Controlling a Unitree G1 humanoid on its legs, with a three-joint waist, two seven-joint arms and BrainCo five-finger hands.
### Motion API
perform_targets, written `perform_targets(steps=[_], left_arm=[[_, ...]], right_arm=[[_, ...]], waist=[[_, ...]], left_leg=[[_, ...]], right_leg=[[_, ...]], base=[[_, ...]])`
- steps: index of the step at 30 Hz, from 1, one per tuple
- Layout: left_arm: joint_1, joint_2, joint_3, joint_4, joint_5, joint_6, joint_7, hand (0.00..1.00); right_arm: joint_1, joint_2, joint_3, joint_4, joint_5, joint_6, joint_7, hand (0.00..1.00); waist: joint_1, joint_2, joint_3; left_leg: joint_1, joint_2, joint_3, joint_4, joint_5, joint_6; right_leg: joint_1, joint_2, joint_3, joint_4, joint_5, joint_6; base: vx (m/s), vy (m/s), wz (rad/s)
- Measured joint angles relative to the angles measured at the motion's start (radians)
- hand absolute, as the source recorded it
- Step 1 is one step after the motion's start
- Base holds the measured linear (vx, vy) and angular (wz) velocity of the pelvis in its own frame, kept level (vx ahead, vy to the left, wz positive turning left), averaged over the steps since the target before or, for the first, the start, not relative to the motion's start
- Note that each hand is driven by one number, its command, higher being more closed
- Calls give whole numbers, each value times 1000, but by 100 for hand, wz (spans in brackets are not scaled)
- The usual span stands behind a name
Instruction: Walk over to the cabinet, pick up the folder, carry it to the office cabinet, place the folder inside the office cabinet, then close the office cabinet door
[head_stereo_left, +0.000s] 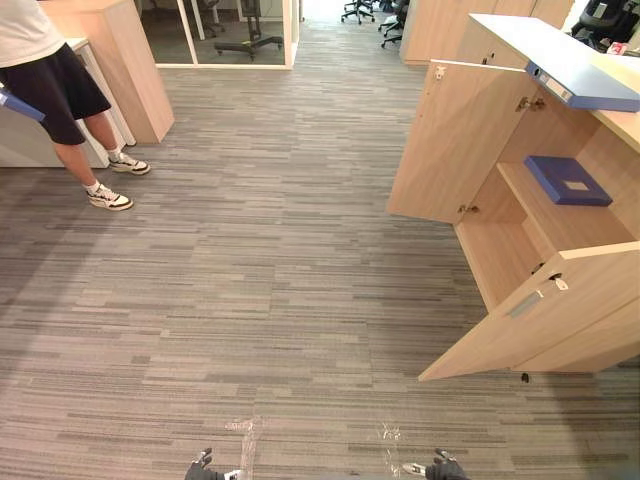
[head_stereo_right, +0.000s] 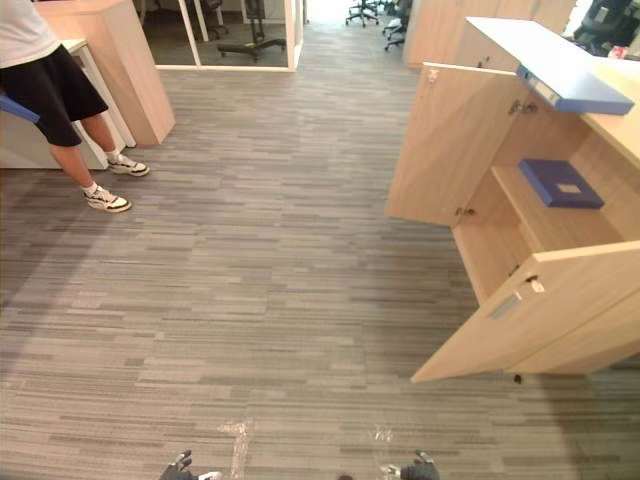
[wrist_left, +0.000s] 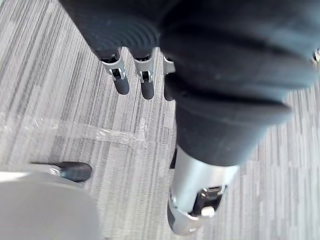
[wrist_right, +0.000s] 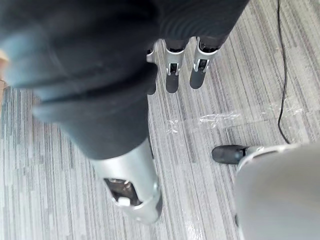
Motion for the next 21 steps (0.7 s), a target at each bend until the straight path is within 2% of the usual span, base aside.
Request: perform_targets(steps=[4, 10, 15, 21], left_arm=[[-23, -39, 8, -2, -80, -7, -41, 0], [-26, -57, 21, -3, -127, -10, -55, 0], [-24, -63, 24, -3, -113, -17, -46, 0], [-24, -72, 41, -12, -17, -36, -3, 0]], right_arm=[[-37, 26, 3, 3, 17, -4, 6, 0], [-60, 48, 12, 4, 17, -7, 14, 0], [-64, 57, 12, 4, 17, -7, 16, 0], [-68, 59, 12, 4, 19, -7, 10, 0]], waist=[[6, 1, 4], [7, 2, 8], [7, -1, 11], [7, -5, 14]], left_leg=[[3, -2, -4, -6, 2, -3], [16, -6, -3, -22, 11, 1], [18, -11, -7, -38, 24, 3], [18, -21, -17, -50, 36, 13]], right_leg=[[3, -4, -2, 0, -4, 43], [8, -9, -2, 0, -3, 43], [5, -13, -8, 0, 2, 36], [5, -23, -22, 0, 5, 31]], base=[[13, 6, 2], [0, 0, 0], [-9, 6, 2], [-17, 26, 6]])
